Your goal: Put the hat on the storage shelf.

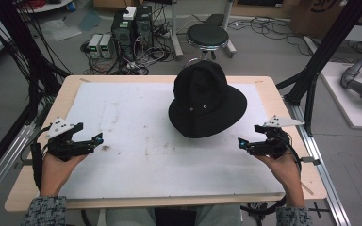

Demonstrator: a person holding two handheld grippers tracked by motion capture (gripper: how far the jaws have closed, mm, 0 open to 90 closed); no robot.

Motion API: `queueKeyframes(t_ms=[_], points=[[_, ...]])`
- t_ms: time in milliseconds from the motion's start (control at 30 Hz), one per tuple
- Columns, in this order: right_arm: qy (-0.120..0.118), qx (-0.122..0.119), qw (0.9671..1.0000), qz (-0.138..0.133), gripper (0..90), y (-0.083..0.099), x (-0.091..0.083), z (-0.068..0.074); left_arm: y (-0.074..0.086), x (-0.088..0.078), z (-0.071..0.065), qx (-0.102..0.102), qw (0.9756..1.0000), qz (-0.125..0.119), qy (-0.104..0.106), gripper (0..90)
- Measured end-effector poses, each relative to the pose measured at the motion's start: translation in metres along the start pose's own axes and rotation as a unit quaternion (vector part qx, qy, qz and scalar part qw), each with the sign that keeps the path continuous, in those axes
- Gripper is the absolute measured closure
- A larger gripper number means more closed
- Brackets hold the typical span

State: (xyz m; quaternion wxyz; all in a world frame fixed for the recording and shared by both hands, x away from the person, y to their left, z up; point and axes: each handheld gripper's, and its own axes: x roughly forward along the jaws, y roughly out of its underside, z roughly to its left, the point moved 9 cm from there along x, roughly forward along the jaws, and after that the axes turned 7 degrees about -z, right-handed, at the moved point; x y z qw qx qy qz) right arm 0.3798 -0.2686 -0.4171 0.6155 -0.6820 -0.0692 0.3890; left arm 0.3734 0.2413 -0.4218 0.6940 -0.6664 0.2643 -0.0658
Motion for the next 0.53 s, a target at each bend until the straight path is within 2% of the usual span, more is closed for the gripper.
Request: queueKeyframes(t_ms=[533], points=[[-0.003, -0.005, 1.0, 0.006, 10.7, 0.0019, 0.0013, 0.001, 0.0069, 0.007, -0.0017, 0.005, 1.0, 0.005, 0.003, 15.4]])
